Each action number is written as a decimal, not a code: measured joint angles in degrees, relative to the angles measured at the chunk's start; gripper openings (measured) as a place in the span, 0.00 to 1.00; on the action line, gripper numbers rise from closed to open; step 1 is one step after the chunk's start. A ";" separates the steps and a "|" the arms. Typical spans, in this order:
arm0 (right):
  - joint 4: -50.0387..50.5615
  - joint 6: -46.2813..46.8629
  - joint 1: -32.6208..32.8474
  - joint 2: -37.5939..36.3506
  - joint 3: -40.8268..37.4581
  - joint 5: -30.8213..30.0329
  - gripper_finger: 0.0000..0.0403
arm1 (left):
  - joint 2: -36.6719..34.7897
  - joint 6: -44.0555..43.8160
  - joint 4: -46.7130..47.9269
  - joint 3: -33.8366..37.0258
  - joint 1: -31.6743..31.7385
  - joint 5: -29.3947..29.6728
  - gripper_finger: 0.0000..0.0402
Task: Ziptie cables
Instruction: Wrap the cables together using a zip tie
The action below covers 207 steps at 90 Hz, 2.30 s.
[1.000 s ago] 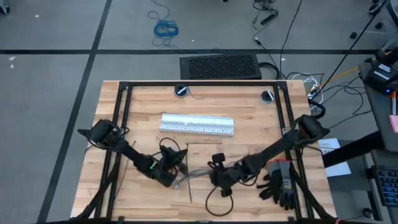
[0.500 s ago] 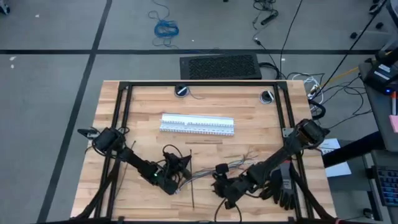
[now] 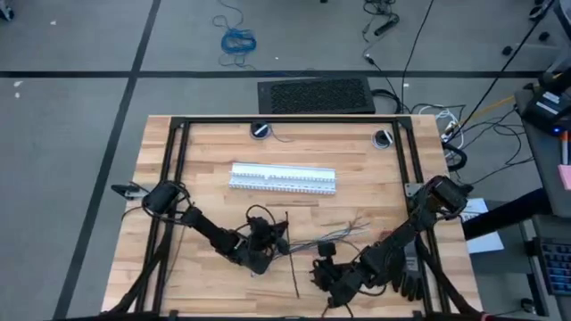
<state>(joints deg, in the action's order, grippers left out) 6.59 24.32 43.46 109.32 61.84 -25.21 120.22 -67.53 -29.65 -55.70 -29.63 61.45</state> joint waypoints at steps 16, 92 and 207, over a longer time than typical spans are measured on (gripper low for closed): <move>-0.61 0.32 3.40 1.80 0.02 3.64 0.28 | 4.51 2.35 -0.10 -4.98 -0.12 -1.40 0.00; -15.44 0.43 12.59 7.76 4.04 6.18 0.33 | 9.94 10.93 6.32 -16.42 -5.07 -7.67 0.00; -7.54 -11.59 13.29 23.69 22.73 -22.94 0.33 | 9.88 9.55 6.23 -16.41 -5.29 -5.76 0.00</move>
<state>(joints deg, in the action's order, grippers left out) -0.95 12.73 56.75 133.01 84.58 -48.15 130.10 -57.98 -23.42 -72.11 -34.92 55.69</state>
